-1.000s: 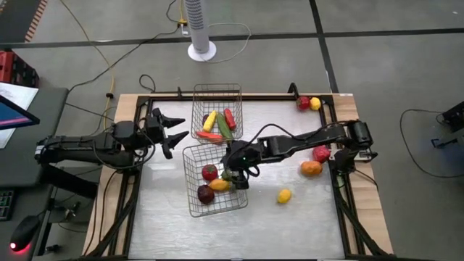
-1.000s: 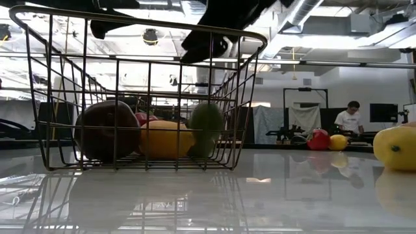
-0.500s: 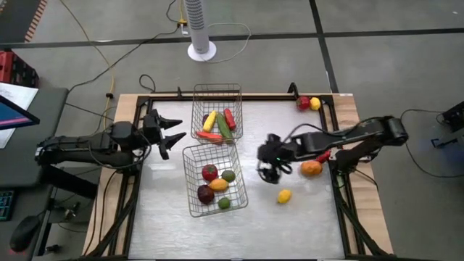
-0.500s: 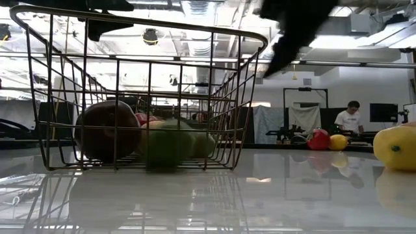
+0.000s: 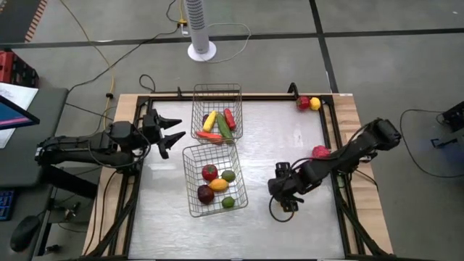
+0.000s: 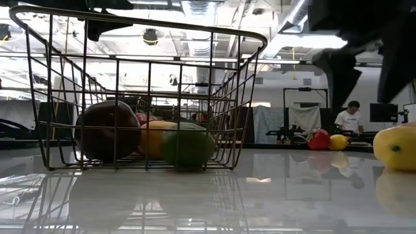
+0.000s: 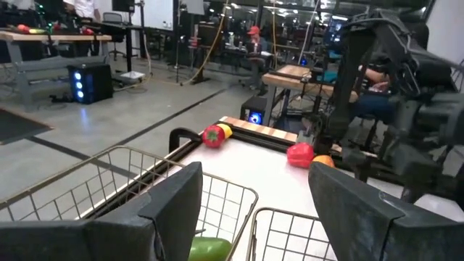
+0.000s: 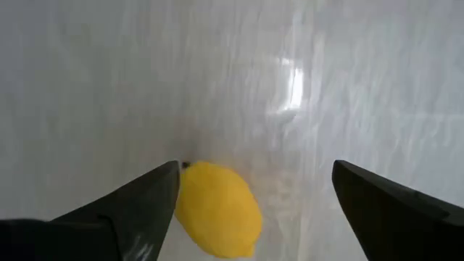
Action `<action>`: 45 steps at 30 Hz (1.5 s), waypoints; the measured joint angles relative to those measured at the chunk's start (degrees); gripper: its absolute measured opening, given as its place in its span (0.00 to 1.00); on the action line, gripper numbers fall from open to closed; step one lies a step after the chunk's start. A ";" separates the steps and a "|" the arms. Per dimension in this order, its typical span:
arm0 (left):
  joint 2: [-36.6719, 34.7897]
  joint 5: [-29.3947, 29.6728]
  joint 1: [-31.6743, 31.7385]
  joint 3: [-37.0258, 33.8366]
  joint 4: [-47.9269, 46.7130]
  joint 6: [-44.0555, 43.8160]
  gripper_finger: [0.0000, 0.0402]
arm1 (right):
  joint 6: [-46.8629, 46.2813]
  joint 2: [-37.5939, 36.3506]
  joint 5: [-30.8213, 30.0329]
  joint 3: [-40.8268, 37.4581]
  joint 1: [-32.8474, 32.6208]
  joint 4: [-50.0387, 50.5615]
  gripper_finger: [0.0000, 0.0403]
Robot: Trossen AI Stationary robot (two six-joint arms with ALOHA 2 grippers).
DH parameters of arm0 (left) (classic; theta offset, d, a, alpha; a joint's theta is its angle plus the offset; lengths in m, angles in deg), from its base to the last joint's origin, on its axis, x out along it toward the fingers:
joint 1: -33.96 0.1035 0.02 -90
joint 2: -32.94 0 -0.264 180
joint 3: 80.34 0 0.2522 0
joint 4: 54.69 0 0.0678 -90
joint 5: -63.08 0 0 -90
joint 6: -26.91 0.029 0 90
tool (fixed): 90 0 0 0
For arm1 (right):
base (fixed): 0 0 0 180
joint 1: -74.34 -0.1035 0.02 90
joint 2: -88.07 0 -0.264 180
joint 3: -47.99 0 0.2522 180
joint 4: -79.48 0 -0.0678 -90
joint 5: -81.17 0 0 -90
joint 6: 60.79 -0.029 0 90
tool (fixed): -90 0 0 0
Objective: Sort produce into baskets
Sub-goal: Put the bottom yellow lemon into the bottom basket
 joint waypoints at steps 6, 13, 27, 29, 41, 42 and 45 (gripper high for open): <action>0.00 0.00 0.00 0.00 -0.27 0.60 0.60 | 0.21 2.83 3.89 0.31 -0.04 1.01 0.99; -0.13 0.00 0.00 0.00 -1.08 0.92 0.60 | 2.88 4.25 5.90 2.62 -0.44 4.72 0.95; -0.52 0.00 0.00 0.00 -1.08 0.98 0.60 | 11.58 5.12 -0.75 2.62 -4.52 6.97 0.94; -0.52 0.00 0.00 0.00 -1.08 0.98 0.60 | 11.58 6.49 -0.43 2.60 -4.44 6.91 0.94; -0.51 0.01 0.01 0.00 -1.12 1.03 0.60 | 15.25 15.73 3.90 2.55 -4.43 7.53 0.91; -0.50 0.02 0.01 0.00 -1.12 1.03 0.60 | 15.79 16.09 4.12 2.63 -4.42 7.70 0.89; -0.51 0.01 0.01 0.00 -1.12 1.03 0.60 | 16.41 16.25 4.39 2.69 -4.42 8.52 0.81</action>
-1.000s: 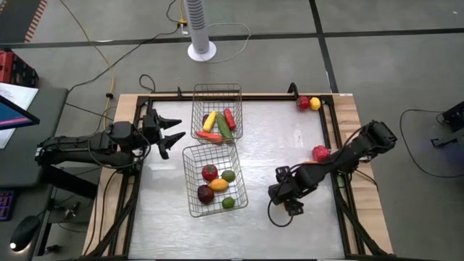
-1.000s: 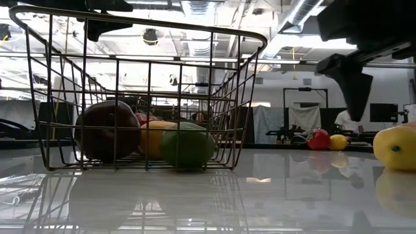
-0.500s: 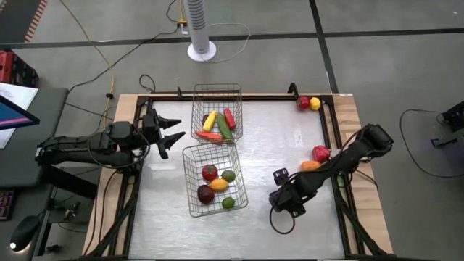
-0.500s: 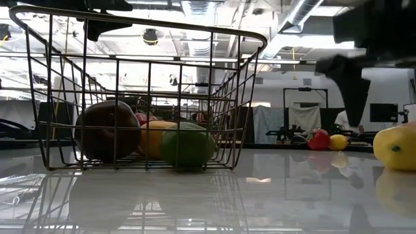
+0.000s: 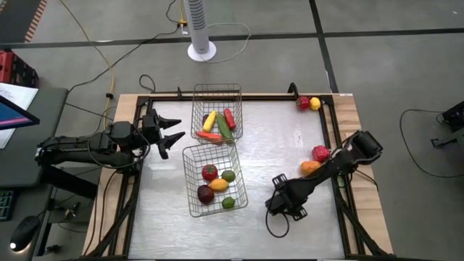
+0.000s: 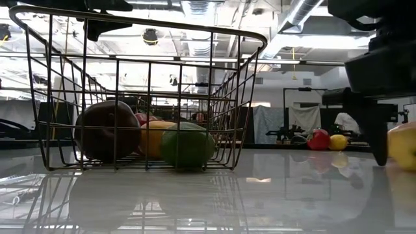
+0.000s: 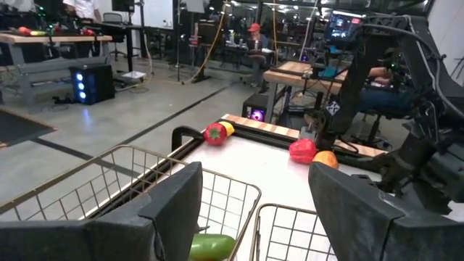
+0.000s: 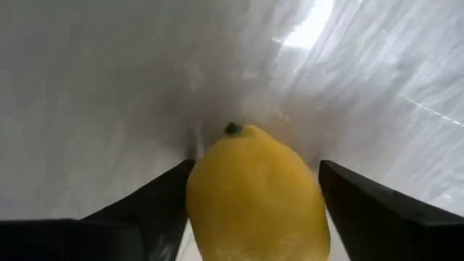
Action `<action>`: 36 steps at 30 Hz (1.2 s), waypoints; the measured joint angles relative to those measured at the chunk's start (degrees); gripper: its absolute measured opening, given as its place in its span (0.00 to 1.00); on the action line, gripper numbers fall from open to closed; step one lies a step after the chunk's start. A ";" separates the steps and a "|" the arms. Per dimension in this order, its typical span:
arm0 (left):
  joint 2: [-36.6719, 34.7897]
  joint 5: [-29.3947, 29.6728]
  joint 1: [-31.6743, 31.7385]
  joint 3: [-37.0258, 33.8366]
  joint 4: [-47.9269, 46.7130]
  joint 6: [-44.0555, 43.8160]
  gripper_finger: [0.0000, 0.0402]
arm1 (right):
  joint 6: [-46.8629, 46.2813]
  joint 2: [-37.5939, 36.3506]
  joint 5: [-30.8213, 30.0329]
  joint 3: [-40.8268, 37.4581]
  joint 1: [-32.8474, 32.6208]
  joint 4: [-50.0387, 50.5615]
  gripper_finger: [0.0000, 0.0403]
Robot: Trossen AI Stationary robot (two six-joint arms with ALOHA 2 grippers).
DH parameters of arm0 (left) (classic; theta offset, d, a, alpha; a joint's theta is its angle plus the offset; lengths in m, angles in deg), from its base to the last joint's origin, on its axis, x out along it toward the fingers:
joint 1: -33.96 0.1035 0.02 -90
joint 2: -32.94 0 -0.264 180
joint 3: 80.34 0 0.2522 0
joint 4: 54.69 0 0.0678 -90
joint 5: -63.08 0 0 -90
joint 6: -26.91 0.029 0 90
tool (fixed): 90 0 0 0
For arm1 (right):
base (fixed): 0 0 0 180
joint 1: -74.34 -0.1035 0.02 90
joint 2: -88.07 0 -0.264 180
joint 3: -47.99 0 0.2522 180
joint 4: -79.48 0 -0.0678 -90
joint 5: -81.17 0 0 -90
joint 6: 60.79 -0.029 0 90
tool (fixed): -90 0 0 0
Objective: Sort produce into baskets
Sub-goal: Put the bottom yellow lemon into the bottom basket
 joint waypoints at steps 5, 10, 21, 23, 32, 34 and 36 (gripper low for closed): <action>-0.01 0.00 -0.01 0.00 0.00 0.00 0.60 | 0.11 -0.86 -0.11 -0.27 0.74 2.47 0.66; 0.01 -0.01 0.00 0.00 0.00 0.00 0.60 | 1.22 -1.11 -0.36 -0.12 0.74 4.14 0.56; 0.01 0.01 0.01 0.00 0.42 -0.01 0.60 | -0.81 -1.14 -11.83 16.70 5.51 15.81 0.61; 0.03 -0.01 0.00 0.00 0.69 -0.09 0.60 | -0.80 -1.15 -14.65 19.97 6.91 13.75 0.61; 0.03 -0.58 -0.01 0.00 0.52 -0.13 0.60 | 1.61 -1.18 -16.94 28.16 14.70 2.26 0.61; 0.03 -0.58 0.01 0.00 0.48 -0.09 0.60 | 1.74 -1.19 -16.92 28.62 16.35 -1.57 0.61; 0.03 -0.58 -0.01 0.00 0.48 -0.09 0.60 | 1.79 -1.16 -16.31 28.63 17.77 -6.45 0.61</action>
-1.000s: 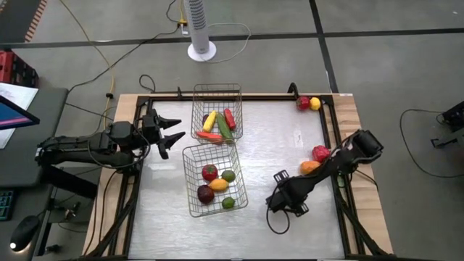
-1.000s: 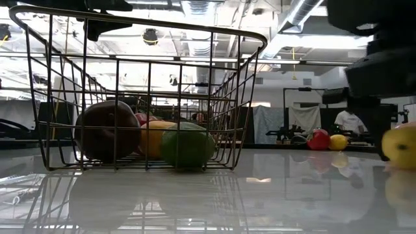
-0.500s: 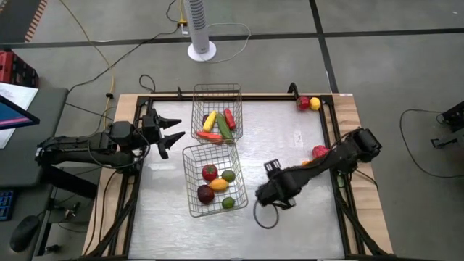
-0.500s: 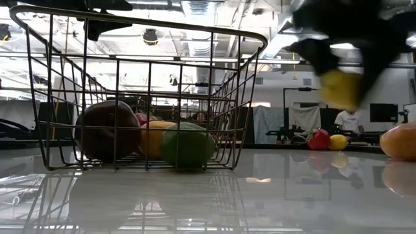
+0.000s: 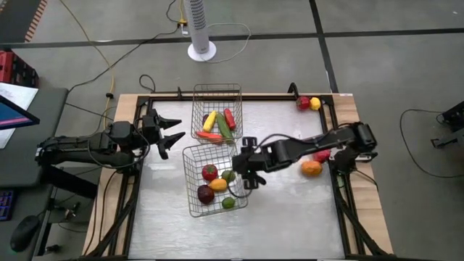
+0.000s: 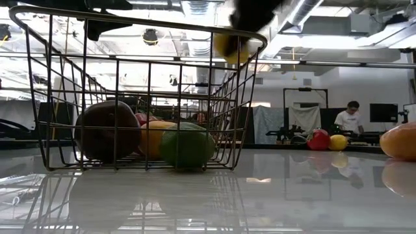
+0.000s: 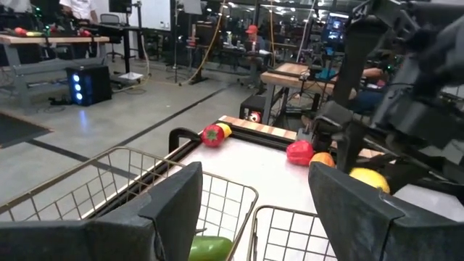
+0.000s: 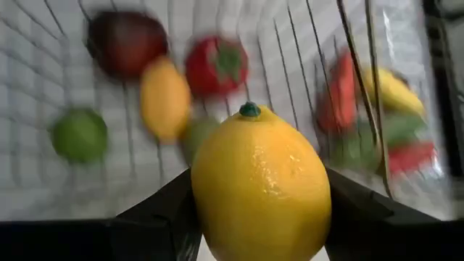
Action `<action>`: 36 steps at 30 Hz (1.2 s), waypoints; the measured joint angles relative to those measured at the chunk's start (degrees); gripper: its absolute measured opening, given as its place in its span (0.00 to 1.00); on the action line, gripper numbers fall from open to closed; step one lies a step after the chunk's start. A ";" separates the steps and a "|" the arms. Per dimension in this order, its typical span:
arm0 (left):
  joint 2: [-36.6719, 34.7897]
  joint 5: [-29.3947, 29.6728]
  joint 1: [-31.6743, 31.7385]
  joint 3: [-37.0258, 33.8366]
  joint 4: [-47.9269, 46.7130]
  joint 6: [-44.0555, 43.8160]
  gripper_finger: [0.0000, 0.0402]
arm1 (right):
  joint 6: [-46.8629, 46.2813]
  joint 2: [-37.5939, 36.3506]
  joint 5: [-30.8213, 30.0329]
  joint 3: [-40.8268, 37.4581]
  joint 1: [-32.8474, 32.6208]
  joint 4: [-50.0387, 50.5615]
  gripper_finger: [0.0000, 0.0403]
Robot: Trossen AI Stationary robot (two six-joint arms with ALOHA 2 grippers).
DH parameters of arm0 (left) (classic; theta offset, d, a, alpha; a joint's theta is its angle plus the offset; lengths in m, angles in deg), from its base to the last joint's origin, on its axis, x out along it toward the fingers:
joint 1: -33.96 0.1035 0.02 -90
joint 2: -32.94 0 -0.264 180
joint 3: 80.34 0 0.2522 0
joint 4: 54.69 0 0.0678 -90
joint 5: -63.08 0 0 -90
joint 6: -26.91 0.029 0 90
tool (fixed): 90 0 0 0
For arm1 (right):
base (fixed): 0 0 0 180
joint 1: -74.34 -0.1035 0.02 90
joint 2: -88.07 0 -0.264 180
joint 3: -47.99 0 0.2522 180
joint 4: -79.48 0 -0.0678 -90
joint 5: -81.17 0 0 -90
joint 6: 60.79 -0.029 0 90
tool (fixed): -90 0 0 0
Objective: Sort produce into baskets
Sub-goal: Put the bottom yellow lemon into the bottom basket, then put the brown potato into the top basket
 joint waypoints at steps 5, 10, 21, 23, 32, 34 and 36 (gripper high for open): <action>0.00 0.00 0.02 0.00 0.00 0.02 0.60 | 3.99 0.93 10.79 0.03 2.09 -10.05 0.61; 0.00 0.02 0.02 0.00 0.00 0.03 0.60 | 4.45 1.36 16.66 0.00 3.54 -12.23 0.61; 0.02 1.07 0.02 0.02 2.36 0.07 0.60 | 6.65 1.33 19.31 0.02 4.37 -10.60 0.74; 0.02 1.05 0.00 0.02 2.47 0.02 0.60 | 6.71 1.33 19.33 0.02 4.37 -12.36 0.81; 0.02 0.07 0.00 0.02 -0.78 0.01 0.60 | 1.59 1.11 6.81 3.85 5.19 14.88 0.97; 0.00 0.07 0.00 0.02 -0.89 0.41 0.60 | -2.39 0.32 2.74 2.48 5.94 24.81 0.95; 0.00 0.07 0.01 0.02 -0.87 0.20 0.60 | -7.04 -1.81 1.14 -1.31 6.74 30.54 0.92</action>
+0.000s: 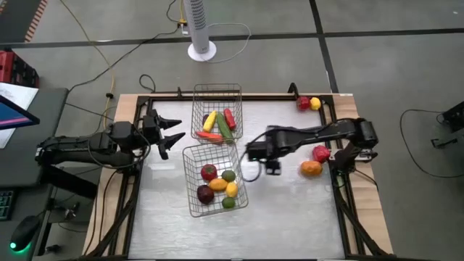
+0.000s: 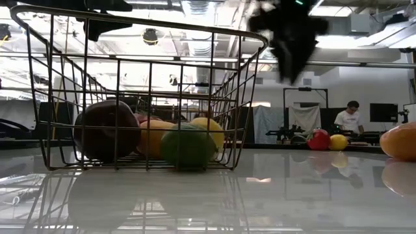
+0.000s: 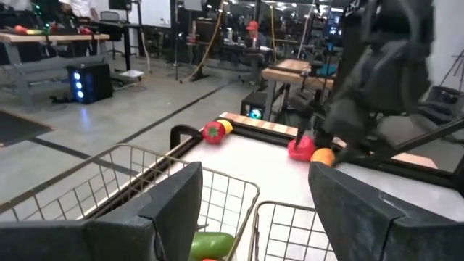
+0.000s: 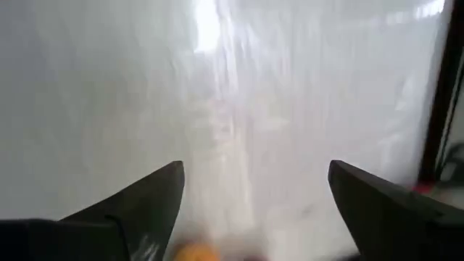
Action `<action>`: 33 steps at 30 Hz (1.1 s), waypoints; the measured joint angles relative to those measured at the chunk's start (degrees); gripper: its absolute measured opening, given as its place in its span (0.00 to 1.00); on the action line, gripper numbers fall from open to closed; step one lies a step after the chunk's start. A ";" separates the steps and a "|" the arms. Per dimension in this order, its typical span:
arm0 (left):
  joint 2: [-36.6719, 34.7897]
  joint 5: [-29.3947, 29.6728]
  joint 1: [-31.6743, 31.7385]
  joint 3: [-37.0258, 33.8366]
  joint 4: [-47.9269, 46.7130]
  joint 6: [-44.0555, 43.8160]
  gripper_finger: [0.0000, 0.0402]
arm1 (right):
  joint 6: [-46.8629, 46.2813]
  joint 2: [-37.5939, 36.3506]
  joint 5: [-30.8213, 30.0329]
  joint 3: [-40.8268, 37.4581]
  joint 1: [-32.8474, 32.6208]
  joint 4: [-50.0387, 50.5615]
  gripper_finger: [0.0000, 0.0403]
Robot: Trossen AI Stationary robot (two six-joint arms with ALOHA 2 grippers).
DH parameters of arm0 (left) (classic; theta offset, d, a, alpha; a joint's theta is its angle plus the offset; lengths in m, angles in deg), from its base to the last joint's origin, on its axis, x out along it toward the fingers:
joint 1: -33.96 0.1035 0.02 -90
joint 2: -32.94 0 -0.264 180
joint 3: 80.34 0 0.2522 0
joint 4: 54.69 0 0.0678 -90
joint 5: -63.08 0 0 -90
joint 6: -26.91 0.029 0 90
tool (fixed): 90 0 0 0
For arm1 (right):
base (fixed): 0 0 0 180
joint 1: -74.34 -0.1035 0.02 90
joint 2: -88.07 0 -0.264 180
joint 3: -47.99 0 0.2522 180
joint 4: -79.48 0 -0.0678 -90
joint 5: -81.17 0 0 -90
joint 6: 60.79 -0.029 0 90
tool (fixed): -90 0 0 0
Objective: Sort produce into baskets
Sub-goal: Put the brown potato into the top basket
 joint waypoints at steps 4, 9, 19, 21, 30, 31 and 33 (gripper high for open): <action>-0.02 -0.87 -0.01 0.00 -0.92 -1.12 0.60 | -8.74 -10.71 2.21 -12.96 1.38 -2.92 0.89; -0.02 -1.27 -0.01 0.00 -0.99 -1.14 0.60 | -14.86 -20.46 6.64 -27.77 2.18 -6.19 0.91; 0.00 -1.20 -0.01 0.00 0.09 -0.68 0.60 | -17.77 -19.02 15.00 -38.43 -0.65 -5.90 0.97; 0.00 -1.20 -0.01 0.00 0.02 -0.66 0.60 | -17.24 -17.00 14.98 -39.25 -1.16 -5.58 0.97; 0.00 -1.22 -0.01 0.00 -0.18 -0.62 0.60 | -13.31 -4.93 14.42 -40.02 -1.27 -0.57 0.91; 0.00 -1.22 -0.01 0.00 -0.22 -0.62 0.60 | -12.60 -3.95 14.39 -40.00 -1.30 -0.29 0.89; -0.02 -1.22 -0.01 0.00 -0.30 -0.60 0.60 | -11.15 -2.24 14.35 -39.86 -1.30 -0.06 0.84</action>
